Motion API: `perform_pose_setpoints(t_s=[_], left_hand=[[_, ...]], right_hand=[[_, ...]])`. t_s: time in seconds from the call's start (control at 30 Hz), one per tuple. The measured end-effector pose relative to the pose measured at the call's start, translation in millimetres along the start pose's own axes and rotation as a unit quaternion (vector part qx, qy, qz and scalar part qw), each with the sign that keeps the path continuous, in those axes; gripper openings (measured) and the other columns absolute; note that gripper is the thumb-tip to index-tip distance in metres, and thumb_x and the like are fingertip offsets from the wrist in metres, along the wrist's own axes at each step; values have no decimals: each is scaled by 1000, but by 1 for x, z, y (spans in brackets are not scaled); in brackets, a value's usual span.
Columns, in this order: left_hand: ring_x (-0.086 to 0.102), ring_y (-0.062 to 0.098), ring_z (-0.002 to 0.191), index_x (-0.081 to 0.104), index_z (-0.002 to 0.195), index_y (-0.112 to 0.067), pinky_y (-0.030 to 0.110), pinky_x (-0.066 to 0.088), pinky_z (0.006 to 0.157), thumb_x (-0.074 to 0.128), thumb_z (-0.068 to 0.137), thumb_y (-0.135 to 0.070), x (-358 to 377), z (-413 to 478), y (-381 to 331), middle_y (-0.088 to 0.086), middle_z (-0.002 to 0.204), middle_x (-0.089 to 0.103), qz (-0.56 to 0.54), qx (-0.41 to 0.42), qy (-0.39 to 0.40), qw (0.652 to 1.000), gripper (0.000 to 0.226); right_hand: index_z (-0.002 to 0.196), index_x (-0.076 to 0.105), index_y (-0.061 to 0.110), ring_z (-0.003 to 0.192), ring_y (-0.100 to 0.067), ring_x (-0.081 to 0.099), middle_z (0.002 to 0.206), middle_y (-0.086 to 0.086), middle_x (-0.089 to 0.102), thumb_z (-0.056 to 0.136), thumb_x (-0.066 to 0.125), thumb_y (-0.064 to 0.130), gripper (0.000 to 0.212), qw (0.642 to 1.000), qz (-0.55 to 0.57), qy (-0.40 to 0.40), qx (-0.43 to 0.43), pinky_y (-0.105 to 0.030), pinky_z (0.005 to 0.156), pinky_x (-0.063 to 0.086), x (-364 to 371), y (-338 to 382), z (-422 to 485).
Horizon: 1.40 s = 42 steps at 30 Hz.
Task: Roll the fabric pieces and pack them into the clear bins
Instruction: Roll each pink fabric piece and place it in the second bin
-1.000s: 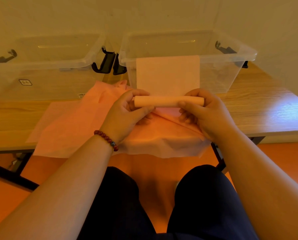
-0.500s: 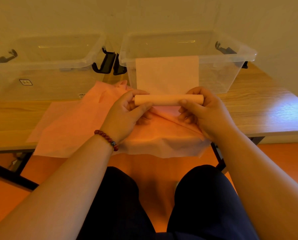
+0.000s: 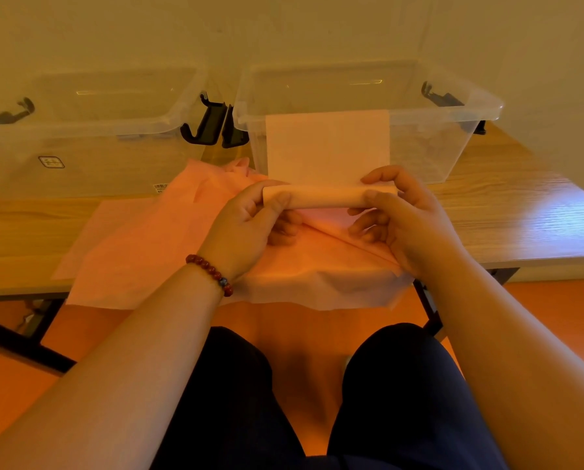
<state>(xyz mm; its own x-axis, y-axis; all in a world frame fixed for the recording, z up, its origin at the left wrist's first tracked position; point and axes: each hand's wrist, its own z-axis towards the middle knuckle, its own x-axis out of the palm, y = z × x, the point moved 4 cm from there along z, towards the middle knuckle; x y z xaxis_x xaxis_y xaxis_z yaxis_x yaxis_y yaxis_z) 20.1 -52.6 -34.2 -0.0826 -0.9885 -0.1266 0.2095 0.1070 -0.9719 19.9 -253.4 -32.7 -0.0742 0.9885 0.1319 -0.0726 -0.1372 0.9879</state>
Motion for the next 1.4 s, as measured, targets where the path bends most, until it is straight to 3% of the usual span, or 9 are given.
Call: perform_pose_setpoints(t_s=[0.27,0.43,0.6,0.83,0.93,1.03,1.17,1.27,1.4], left_hand=[[64,7,66,53,116,-35,23,55,59,39,102,-27,3,0,-1,-7,78,70,-13,-5,2,1000,22],[66,5,69,54,109,-33,23,57,61,58,92,-18,1,-1,-4,-4,90,68,-11,10,9,1000,23],[65,6,65,56,98,-27,24,58,60,53,96,-17,0,2,0,-14,73,70,-1,4,-7,1000,10],[65,6,65,59,102,-30,23,56,59,44,100,-21,-1,2,1,-16,73,69,22,13,-12,1000,17],[66,7,67,59,105,-32,24,57,60,46,100,-21,-1,2,0,-13,75,70,11,12,-6,1000,18],[66,8,68,59,107,-35,26,58,62,55,95,-18,0,1,0,-7,76,70,-14,11,4,1000,21],[66,8,66,60,104,-31,24,58,63,59,91,-12,0,0,0,-6,70,70,-16,8,11,1000,23],[65,7,64,61,101,-30,22,57,62,57,93,-13,0,0,-1,-2,73,68,-7,12,4,1000,19],[65,7,62,62,98,-30,20,56,59,51,97,-17,0,0,-2,-1,82,66,-7,8,-14,1000,17]], right_hand=[[97,63,16,61,-17,64,74,-6,70,96,55,8,12,1000,-6,-7,-8,-23,53,49,-1,1,-1],[96,62,15,63,-15,65,73,-3,70,92,60,8,8,1000,-15,-6,-16,-23,54,48,-2,2,-1],[94,62,15,63,-14,65,72,-3,70,87,65,8,11,1000,-20,-6,-20,-25,56,47,-3,0,1],[100,62,20,65,-16,66,75,-3,68,80,68,12,22,1000,8,15,-23,-24,55,51,-2,1,0],[98,63,17,64,-16,66,74,-3,68,88,64,6,15,1000,1,0,-25,-24,55,49,-4,0,1],[94,64,15,64,-16,65,71,-4,68,94,60,12,4,999,-20,-22,-25,-26,56,48,-7,-2,1],[89,62,16,59,-16,65,67,-3,69,97,56,20,10,999,-24,-35,-27,-24,53,48,-7,-2,2],[95,61,16,60,-17,67,68,-5,70,93,59,15,3,1000,5,-15,-19,-22,51,49,-5,-1,1],[104,61,20,62,-19,68,71,-5,70,86,65,0,27,1000,11,11,-18,-22,52,51,-4,1,0]])
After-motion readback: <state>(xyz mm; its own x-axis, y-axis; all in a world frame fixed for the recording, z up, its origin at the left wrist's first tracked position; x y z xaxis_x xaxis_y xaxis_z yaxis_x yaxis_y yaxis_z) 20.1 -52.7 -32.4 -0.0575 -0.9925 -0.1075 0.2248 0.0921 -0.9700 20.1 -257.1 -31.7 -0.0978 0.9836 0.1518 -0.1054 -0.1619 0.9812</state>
